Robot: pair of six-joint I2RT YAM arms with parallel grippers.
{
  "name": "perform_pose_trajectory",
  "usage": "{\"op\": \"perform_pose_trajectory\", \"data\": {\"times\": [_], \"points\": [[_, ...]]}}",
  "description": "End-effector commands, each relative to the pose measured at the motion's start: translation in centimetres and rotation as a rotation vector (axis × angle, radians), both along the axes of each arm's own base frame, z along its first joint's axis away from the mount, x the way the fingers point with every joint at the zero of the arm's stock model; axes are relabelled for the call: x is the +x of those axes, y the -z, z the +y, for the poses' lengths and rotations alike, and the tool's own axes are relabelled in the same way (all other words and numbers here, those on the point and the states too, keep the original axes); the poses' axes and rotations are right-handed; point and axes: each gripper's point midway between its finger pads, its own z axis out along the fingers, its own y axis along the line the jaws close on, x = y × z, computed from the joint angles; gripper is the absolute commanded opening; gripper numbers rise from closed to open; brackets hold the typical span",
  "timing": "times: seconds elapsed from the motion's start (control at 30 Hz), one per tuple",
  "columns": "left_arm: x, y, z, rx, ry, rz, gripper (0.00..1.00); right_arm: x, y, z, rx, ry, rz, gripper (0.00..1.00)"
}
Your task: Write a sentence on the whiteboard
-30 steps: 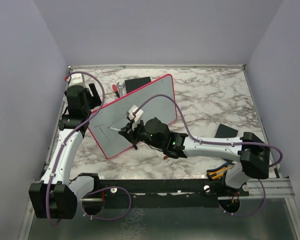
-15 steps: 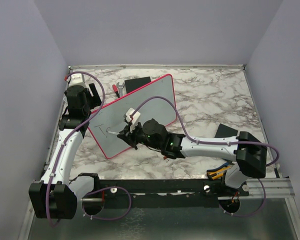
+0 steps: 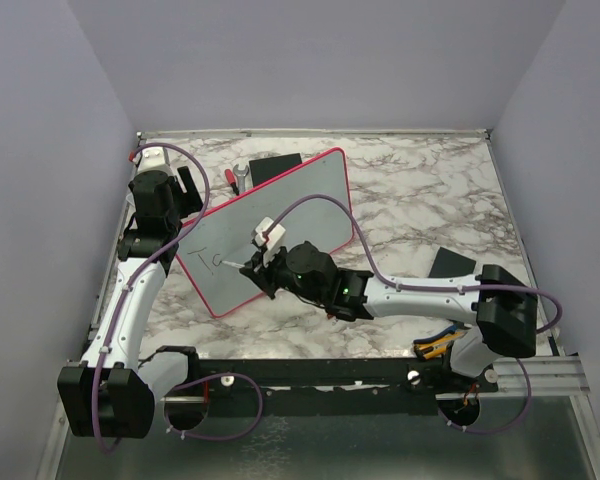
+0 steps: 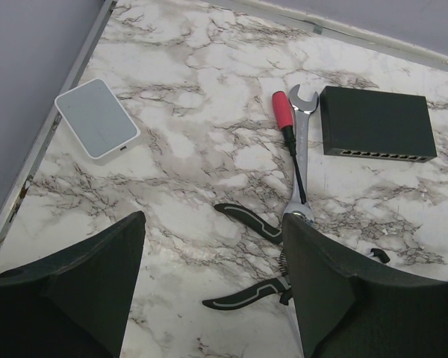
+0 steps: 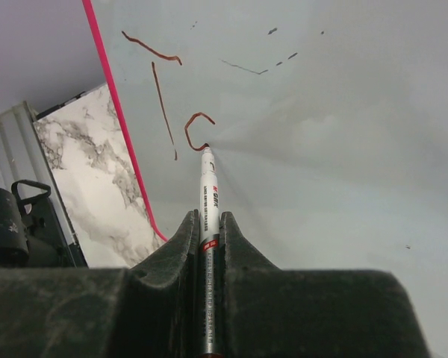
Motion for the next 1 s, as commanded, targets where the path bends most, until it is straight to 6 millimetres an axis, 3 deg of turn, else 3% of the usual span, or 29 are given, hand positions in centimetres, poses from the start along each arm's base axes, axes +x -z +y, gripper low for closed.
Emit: {"op": "perform_pose_trajectory", "data": {"times": [0.0, 0.2, 0.37, 0.67, 0.97], "points": [[-0.4, 0.2, -0.4, 0.000, 0.025, 0.002, 0.75, 2.2, -1.9, -1.8, 0.009, 0.118, -0.067, 0.00], [-0.4, 0.2, -0.4, 0.000, 0.026, 0.001, 0.75, 2.2, -3.4, -1.2, 0.036, 0.103, -0.089, 0.00], [-0.4, 0.2, -0.4, 0.001, 0.025, 0.001, 0.75, 1.9, -3.4, -0.7, 0.038, 0.073, -0.087, 0.00], [-0.4, 0.2, -0.3, 0.004, 0.021, 0.002, 0.75, 0.4, -5.1, -1.7, 0.094, 0.017, -0.093, 0.00], [-0.5, 0.2, -0.4, 0.003, 0.024, 0.003, 0.75, 0.9, -3.1, -2.7, 0.044, 0.063, -0.070, 0.00]]}}
